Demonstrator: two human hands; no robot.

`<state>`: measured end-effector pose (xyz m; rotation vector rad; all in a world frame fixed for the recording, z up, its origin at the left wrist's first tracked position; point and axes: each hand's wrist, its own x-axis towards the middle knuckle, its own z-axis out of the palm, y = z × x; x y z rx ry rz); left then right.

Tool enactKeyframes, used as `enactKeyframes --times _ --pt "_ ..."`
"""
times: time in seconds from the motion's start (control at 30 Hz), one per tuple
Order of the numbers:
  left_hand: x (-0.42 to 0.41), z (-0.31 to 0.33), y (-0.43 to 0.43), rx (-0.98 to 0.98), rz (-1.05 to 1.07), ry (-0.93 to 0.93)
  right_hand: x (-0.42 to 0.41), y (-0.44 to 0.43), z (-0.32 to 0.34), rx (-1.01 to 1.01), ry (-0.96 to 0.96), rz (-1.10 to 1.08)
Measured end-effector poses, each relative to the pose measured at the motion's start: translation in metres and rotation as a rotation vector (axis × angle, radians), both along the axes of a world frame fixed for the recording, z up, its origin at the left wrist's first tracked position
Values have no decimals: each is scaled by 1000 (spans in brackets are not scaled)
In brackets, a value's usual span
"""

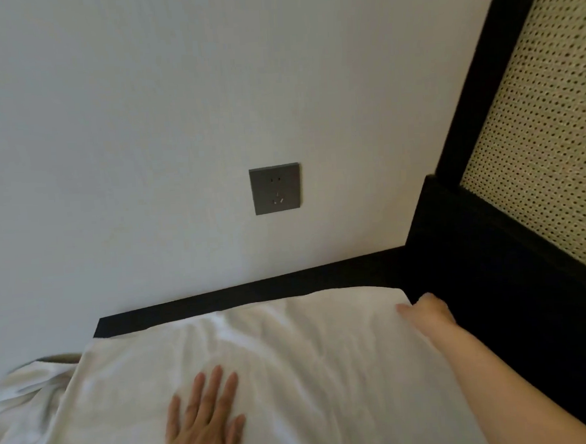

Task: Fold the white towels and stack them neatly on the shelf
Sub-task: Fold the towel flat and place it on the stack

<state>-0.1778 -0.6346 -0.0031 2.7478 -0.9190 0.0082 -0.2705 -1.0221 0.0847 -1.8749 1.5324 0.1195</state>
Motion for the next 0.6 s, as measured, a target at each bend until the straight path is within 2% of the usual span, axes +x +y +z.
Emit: enactKeyframes --times 0.07,0.13,0.33,0.5,0.6 --pt "1 -1 -2 -11 13 11 11 -13 2 244 -111 -58" --pt "5 -2 -9 -30 37 19 18 -23 0 349 -148 -75" --pt "23 13 -78 65 -125 -67 25 -43 -7 384 -371 -75" --pt "33 12 -124 88 -180 27 22 -45 -10 399 -441 -34" --pt "32 8 -121 47 -160 10 23 -46 -14 339 -451 -50"
